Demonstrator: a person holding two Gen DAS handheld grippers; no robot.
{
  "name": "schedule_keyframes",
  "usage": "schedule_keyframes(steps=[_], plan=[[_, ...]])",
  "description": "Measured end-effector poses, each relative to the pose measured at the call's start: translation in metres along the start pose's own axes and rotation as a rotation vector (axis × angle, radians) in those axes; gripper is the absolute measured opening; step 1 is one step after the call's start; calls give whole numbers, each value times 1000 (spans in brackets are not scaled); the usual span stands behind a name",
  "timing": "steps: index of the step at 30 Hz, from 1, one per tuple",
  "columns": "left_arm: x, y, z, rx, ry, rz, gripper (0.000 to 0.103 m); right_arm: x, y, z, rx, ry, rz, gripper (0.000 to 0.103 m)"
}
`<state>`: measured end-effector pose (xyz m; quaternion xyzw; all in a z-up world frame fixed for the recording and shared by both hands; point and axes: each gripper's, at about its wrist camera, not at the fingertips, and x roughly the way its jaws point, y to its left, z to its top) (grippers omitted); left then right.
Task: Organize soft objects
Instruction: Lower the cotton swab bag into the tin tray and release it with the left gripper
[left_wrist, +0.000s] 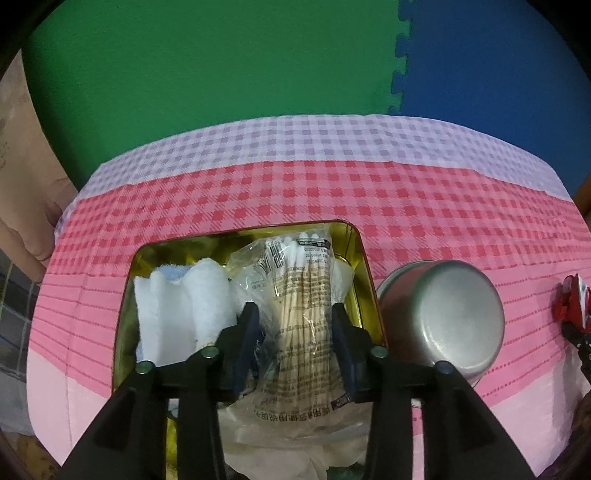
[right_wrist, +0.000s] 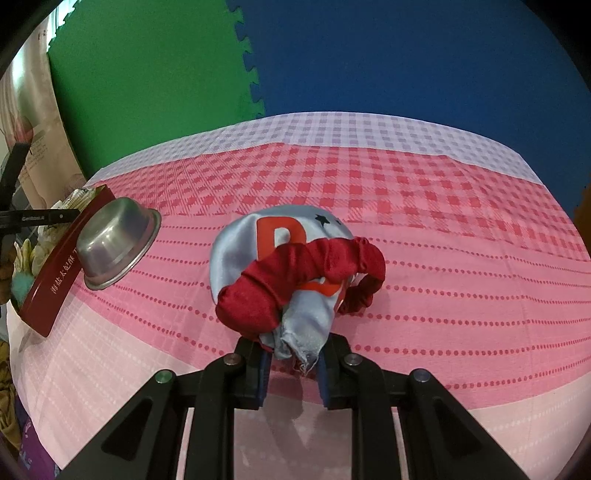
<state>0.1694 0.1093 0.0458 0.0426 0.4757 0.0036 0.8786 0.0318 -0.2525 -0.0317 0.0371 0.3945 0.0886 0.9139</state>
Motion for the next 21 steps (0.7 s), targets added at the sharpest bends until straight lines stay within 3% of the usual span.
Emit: schedule_keyframes(steps=[5,7,13,21], plan=[[-9,-3,-2,18,-23,35,49,0,0,0,-2,1,-2,20],[-14,-4,-4,18,-33,44,58,1,0,0,-2,2,-1,20],[-32,-11,-11,45,-74,92,70,1,0,0,-4,2,-3,20],[-67,-20,-25,36,-130,107,79,1,0,0,-5,3,-4,20]])
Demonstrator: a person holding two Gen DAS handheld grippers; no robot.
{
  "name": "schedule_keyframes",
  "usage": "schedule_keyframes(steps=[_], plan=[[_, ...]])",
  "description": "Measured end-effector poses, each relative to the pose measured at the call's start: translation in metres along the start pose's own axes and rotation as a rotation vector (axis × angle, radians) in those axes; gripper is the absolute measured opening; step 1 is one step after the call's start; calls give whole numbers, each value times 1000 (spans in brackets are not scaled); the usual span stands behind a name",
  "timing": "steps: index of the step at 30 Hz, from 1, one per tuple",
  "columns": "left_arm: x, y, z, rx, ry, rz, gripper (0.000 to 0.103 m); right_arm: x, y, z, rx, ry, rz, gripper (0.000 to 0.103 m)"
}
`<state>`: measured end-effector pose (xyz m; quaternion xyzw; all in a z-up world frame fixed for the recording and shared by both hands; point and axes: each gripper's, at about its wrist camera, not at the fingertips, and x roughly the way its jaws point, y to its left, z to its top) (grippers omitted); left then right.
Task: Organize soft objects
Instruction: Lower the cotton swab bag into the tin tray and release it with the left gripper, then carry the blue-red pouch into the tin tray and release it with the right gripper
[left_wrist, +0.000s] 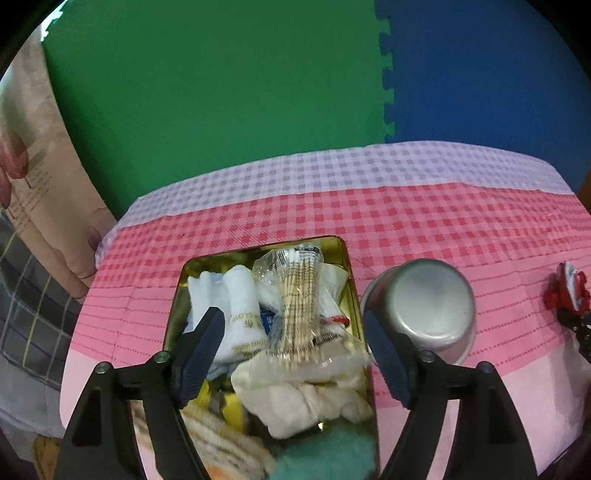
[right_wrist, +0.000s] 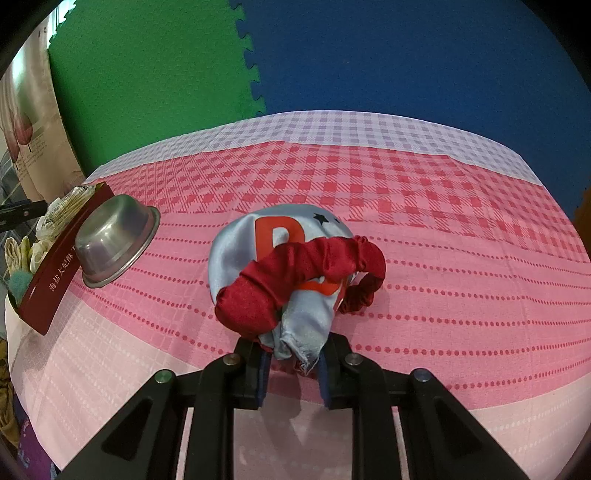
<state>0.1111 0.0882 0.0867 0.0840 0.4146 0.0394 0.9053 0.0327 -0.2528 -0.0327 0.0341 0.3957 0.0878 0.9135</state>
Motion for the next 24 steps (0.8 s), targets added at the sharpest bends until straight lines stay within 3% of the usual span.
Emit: schedule_keyframes(steps=[7,13,19,24], plan=[[-39,3,-30,-79,-22,2,87,1,0,0,-3,3,2,20],[-77,20,-88,-206,-46,8,94,-1,8,3,-40,20,9,20],[-91,37,-133,-268,-41,75,96,-17,39,16,-46,10,102,21],[-89,47,-139,-298,-35,75,96,-40,98,46,-101,-17,249,21]])
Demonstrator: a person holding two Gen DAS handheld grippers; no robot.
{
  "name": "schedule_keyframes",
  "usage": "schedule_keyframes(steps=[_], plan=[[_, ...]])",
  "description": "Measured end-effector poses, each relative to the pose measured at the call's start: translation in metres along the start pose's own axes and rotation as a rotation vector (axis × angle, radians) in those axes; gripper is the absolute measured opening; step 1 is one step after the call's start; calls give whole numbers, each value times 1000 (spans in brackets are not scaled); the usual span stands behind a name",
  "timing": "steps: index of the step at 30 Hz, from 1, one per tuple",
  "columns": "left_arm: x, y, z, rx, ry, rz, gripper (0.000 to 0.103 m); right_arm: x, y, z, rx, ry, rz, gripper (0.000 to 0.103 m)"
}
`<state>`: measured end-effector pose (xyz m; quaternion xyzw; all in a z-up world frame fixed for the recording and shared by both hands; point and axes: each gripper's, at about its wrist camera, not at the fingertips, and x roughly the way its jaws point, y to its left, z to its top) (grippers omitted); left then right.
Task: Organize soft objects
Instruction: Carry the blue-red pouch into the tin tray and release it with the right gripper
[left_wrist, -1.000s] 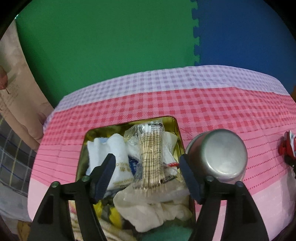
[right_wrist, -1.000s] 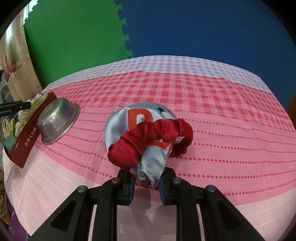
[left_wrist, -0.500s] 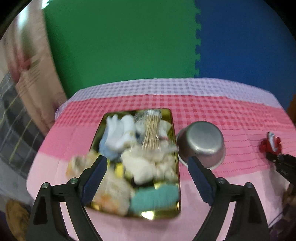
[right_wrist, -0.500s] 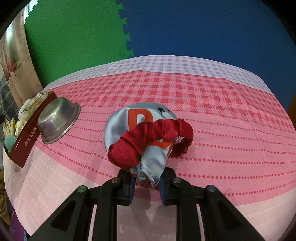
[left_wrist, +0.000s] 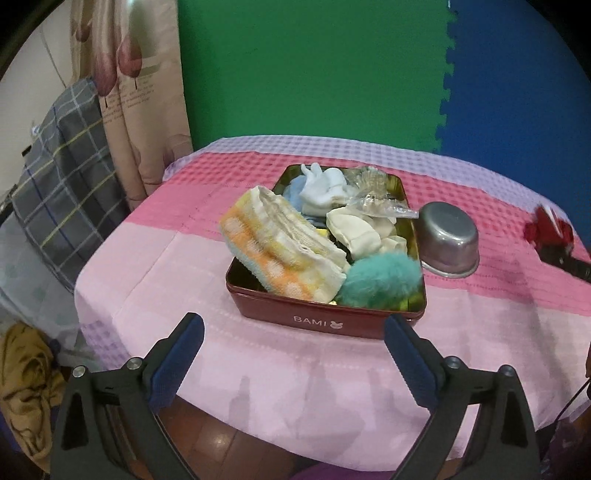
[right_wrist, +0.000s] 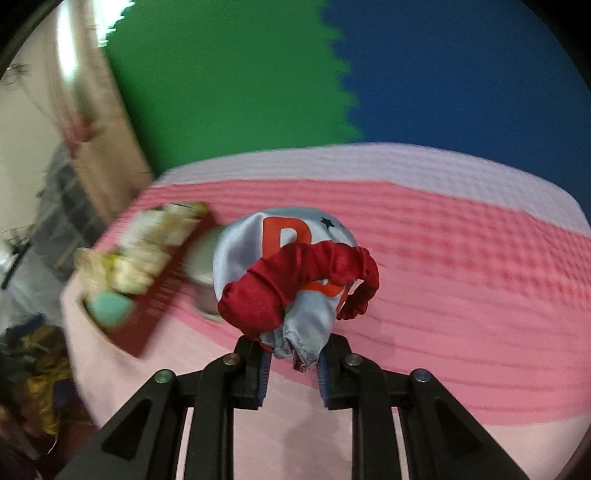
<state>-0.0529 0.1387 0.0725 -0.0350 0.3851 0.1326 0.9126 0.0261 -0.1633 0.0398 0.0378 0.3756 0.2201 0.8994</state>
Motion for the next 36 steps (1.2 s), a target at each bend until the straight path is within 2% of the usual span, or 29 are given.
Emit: schedule_keyframes(steps=[6,11,14,20,26,28,30,36], plan=[[2,9,0,1,-2,12,97,25,88,36,-94,18,164,21],[2,18,1,-5,-9,27,98,62,143,50,-149,47,208,20],[4,24,3,-11,-6,33,101,84,167,53,-183,61,188,20],[12,31,4,-17,24,39,101,116,194,57,-212,86,169,24],[18,35,5,-29,49,31,101,128,204,54,-194,102,187,40],[20,36,4,-34,57,32,101,131,205,55,-181,109,204,55],[22,37,4,-40,67,30,101,132,206,55,-170,117,209,62],[26,39,4,-51,82,36,101,123,202,54,-145,109,239,67]])
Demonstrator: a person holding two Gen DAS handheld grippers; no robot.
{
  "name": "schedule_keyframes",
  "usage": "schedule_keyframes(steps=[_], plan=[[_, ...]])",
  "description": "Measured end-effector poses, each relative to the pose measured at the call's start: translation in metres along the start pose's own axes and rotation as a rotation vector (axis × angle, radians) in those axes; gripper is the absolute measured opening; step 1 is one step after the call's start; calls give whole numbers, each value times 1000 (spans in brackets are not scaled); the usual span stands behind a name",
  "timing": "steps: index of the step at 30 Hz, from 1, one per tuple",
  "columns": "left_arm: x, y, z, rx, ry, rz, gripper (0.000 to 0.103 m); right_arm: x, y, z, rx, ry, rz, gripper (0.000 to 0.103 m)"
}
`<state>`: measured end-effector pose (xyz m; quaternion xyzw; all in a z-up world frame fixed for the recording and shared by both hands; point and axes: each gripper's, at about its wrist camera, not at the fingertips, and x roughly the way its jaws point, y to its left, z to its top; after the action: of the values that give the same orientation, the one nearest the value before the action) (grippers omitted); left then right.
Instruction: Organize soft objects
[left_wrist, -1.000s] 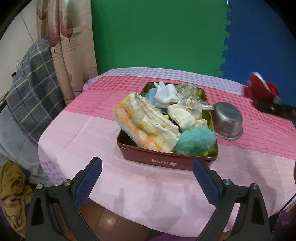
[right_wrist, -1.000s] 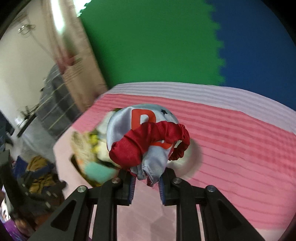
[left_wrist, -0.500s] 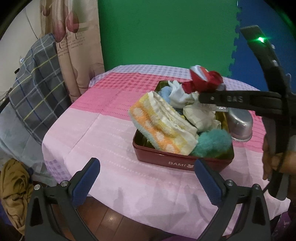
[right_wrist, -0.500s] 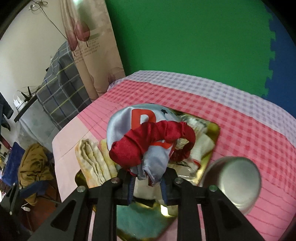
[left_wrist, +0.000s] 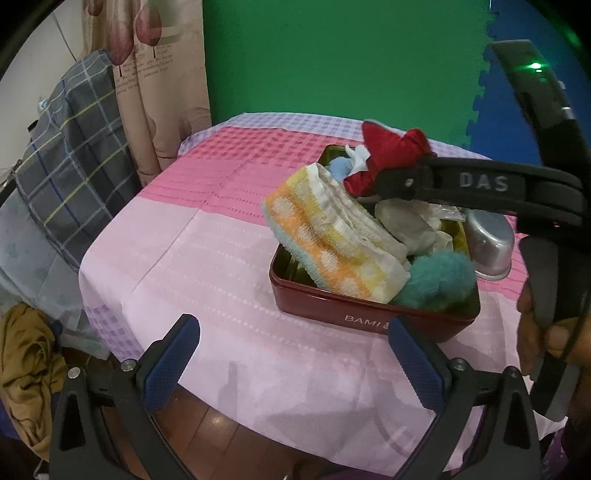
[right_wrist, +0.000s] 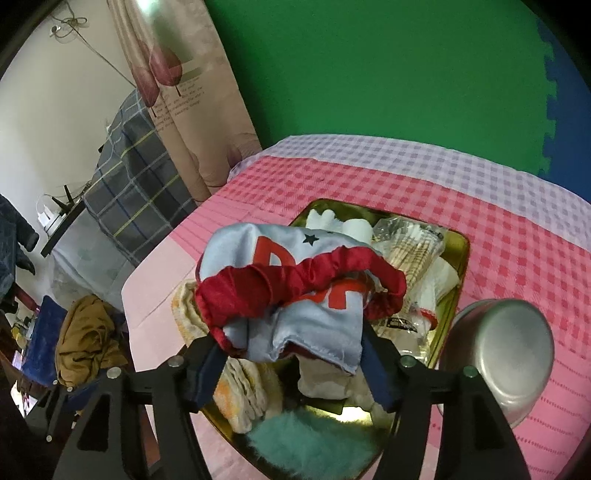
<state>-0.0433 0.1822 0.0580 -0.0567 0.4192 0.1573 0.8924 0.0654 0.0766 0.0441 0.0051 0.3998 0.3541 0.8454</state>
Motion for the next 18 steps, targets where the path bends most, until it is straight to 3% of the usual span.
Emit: schedule_keyframes(steps=[4,18], plan=[[1,0,0,-3,5,0,101,-17,0,-4,6,-43,35,67],[6,-5,-3,-3,12,23,101,-68,26,-16,-88,-149,40,71]])
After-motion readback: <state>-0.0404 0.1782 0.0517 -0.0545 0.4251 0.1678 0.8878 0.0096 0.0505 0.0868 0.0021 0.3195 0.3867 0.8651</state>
